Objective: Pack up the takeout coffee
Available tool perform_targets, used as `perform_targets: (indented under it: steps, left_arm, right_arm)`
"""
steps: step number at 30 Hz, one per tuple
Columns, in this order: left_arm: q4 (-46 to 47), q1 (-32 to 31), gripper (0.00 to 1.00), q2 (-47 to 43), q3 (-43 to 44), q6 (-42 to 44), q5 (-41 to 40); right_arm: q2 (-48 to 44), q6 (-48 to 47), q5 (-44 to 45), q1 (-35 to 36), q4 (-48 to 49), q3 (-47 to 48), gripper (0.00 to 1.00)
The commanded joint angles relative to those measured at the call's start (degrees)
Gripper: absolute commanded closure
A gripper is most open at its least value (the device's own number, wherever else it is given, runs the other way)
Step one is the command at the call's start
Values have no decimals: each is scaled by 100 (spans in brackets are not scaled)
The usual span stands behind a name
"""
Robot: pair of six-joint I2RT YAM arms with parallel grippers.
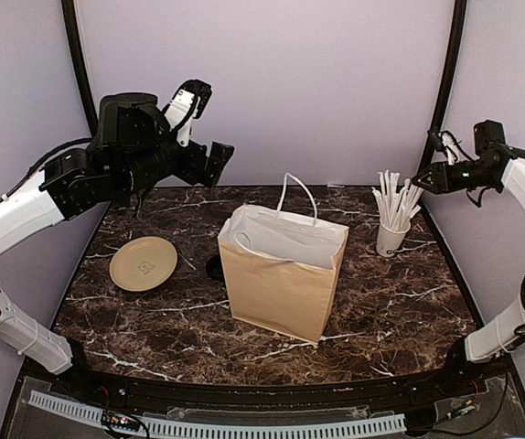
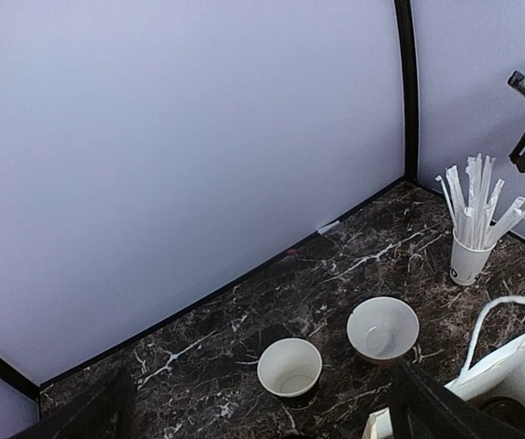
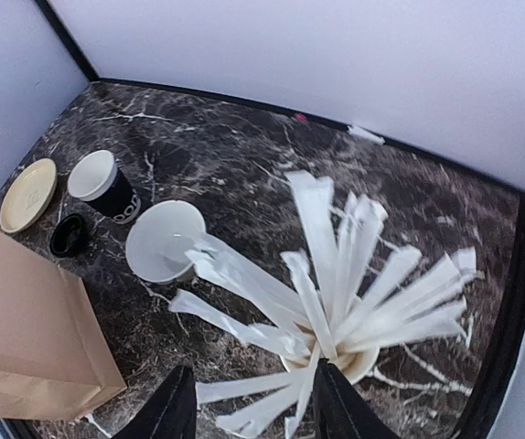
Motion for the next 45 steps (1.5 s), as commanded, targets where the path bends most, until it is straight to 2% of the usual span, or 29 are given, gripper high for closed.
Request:
perform_targets:
  steps: [1,5,10,16,22,32,37,45]
  left_arm:
    - [45,99,1,-168,-41,-232,290]
    - [7,102,1,-293,-181,-294,347]
    - [63,102,1,-507,-409,-409,424]
    - [-22,98,1,-585,-519,-473,467]
    - [-66,102,1,-600,-545,-523,483]
    - [-107,101,1,-614,-559,-602,552]
    - [-132,102,1,-598,-575,-606,574]
    - [-130,97,1,-602,-575,-595,582]
  right_arm:
    - [-290,430,439,-139,686,-453,55]
    - [-471,519,762,-186,854,-812,59]
    - [-509,494,829,-187,724,-1011,53]
    - [-364,420,769,-187,602,-1204,55]
    - [-252,397,796,-187,605,-1270,67]
    - [-123,374,733,-187,607,-1264,79]
    - [-159,366,699,-187,599,-1247,99]
    - [-511,349,810,-187,-14,-610,100]
